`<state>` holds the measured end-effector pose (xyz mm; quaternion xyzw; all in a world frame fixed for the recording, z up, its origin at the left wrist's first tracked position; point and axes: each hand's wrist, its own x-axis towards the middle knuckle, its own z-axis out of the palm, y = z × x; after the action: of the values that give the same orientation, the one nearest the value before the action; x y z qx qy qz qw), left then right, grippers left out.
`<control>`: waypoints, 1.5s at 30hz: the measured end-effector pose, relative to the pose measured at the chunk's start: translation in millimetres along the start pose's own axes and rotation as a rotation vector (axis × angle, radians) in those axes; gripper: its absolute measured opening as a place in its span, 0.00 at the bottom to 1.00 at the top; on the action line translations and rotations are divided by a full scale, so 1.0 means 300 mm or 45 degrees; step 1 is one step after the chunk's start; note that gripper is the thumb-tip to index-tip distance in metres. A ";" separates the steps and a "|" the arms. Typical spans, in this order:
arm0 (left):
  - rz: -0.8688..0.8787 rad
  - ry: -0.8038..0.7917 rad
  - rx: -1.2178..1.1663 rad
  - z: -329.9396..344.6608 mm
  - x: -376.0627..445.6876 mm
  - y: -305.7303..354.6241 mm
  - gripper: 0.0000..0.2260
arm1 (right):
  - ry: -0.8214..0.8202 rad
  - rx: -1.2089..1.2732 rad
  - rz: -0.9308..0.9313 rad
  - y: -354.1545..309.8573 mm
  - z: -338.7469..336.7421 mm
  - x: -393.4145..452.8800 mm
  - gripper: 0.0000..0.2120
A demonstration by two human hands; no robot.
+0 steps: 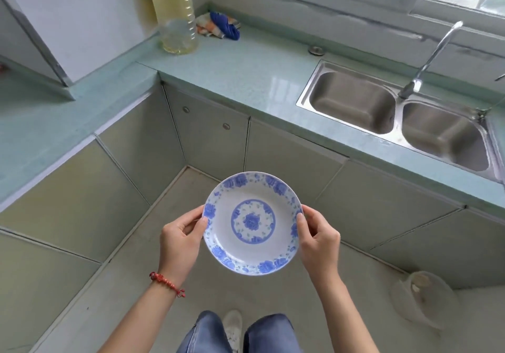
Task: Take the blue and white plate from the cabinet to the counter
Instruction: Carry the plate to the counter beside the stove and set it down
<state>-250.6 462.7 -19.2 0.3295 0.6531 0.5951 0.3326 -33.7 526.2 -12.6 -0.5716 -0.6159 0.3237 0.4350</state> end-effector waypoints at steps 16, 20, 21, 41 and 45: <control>-0.126 0.884 -0.007 -0.182 0.141 -0.009 0.12 | -0.853 0.104 -0.229 -0.168 0.521 0.416 0.07; -0.160 1.126 -0.017 -0.199 0.144 0.004 0.12 | -1.058 0.112 -0.327 -0.217 0.659 0.475 0.06; -0.164 1.172 -0.009 -0.208 0.147 0.007 0.11 | -1.100 0.119 -0.337 -0.225 0.691 0.481 0.06; -0.129 1.324 0.039 -0.792 0.652 -0.041 0.13 | -1.211 0.164 -0.430 -0.534 1.459 0.552 0.07; -0.117 1.279 0.097 -0.963 0.784 -0.030 0.12 | -1.191 0.177 -0.430 -0.631 1.627 0.563 0.07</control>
<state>-621.7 495.2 -17.8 -0.0146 0.7676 0.6407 -0.0090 -550.3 715.0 -16.0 -0.2271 -0.8058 0.5107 0.1956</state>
